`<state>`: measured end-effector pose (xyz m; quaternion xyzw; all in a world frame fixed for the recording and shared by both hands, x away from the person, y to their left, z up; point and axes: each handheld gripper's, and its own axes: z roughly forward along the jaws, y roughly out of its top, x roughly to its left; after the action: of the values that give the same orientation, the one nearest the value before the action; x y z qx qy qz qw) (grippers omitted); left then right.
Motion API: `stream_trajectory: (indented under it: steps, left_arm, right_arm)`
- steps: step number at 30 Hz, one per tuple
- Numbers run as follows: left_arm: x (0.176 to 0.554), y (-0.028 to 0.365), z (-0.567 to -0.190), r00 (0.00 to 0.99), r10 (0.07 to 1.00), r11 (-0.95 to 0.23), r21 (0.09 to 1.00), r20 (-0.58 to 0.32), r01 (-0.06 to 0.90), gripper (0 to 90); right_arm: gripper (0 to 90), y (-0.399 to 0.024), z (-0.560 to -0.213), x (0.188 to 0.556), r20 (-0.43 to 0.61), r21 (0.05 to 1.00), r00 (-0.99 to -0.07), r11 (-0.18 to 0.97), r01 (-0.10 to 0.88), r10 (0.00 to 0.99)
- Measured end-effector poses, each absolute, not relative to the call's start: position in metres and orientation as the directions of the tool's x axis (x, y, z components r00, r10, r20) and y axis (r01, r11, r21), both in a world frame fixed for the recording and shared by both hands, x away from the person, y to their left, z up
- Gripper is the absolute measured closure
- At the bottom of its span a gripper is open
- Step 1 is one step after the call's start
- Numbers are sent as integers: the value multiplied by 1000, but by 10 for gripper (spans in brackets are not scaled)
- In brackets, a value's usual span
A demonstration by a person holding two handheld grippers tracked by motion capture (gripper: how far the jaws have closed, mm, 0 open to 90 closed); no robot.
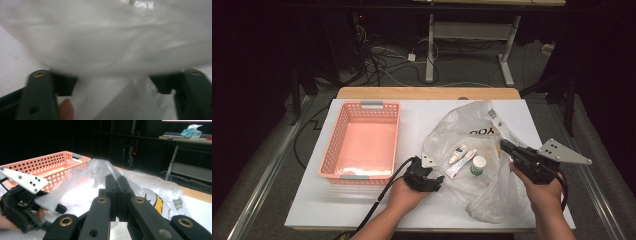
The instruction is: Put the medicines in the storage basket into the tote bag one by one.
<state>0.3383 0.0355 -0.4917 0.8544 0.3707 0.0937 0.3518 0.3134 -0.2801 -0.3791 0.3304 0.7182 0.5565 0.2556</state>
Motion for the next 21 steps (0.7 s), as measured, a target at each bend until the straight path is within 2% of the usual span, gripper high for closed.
stream_trajectory:
  steps: [4, 10, 17, 21]
  left_arm:
    - [334, 33, -492, 743, 663, -503, 683, -87, 529, 600]
    - [330, 30, -492, 783, 619, -540, 692, -60, 479, 871]
    - [331, 34, -492, 782, 615, -518, 700, -96, 493, 882]
    - [329, 39, -491, 784, 612, -485, 734, -104, 476, 883]
  right_arm:
    - [900, -277, -382, 312, -5, 965, -657, 176, 196, 754]
    - [900, -274, -386, 311, -1, 960, -659, 184, 210, 752]
    - [900, -267, -390, 312, -7, 956, -671, 202, 214, 742]
    - [900, -266, -392, 312, -7, 953, -672, 208, 219, 740]
